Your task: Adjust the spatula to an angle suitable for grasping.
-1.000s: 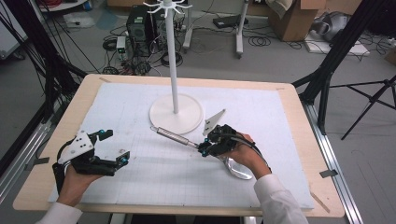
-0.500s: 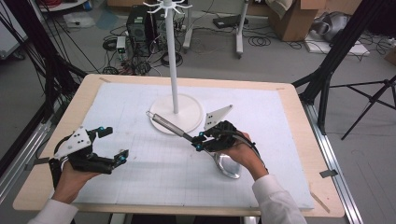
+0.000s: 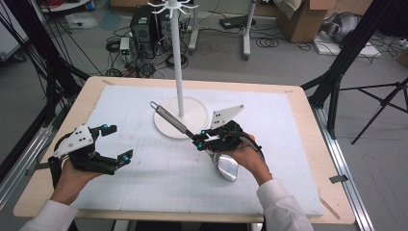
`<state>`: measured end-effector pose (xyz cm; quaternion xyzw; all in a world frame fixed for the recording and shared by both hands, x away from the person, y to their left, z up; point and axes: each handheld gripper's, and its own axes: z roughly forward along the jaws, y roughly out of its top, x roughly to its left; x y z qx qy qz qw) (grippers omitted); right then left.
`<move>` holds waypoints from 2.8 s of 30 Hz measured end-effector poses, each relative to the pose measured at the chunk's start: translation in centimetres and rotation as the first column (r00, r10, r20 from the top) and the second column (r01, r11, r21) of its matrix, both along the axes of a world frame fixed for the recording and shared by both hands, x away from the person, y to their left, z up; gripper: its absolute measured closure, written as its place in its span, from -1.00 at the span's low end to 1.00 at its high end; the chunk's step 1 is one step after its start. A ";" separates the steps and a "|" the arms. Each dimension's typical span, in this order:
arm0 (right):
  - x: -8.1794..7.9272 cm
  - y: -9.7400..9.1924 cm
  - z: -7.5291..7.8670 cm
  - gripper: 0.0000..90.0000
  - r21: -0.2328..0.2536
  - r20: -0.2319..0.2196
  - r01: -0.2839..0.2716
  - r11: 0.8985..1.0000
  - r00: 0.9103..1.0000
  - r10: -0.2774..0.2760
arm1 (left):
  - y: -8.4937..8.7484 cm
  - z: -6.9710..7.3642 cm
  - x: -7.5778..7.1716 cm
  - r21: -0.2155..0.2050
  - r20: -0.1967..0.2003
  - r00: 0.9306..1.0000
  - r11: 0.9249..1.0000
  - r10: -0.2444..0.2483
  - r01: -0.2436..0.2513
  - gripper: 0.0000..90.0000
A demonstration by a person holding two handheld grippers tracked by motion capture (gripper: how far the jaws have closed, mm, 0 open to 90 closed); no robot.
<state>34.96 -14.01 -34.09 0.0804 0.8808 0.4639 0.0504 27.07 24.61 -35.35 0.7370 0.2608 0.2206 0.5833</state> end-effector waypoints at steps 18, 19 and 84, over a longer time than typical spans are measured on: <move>-0.4 0.0 1.5 0.66 0.130 0.028 0.040 0.991 0.999 -0.044 | -2.2 2.2 1.5 -0.027 -0.008 0.997 0.997 -0.075 0.075 -0.96; -0.4 0.0 1.5 0.66 0.134 0.030 0.037 0.990 0.999 -0.042 | -2.4 2.6 1.8 -0.033 -0.011 0.996 0.995 -0.092 0.091 -0.96; -1.0 1.3 2.6 0.66 0.296 0.040 0.025 0.955 0.998 -0.038 | -11.1 9.7 4.5 -0.040 -0.022 0.975 0.975 -0.219 0.218 -0.15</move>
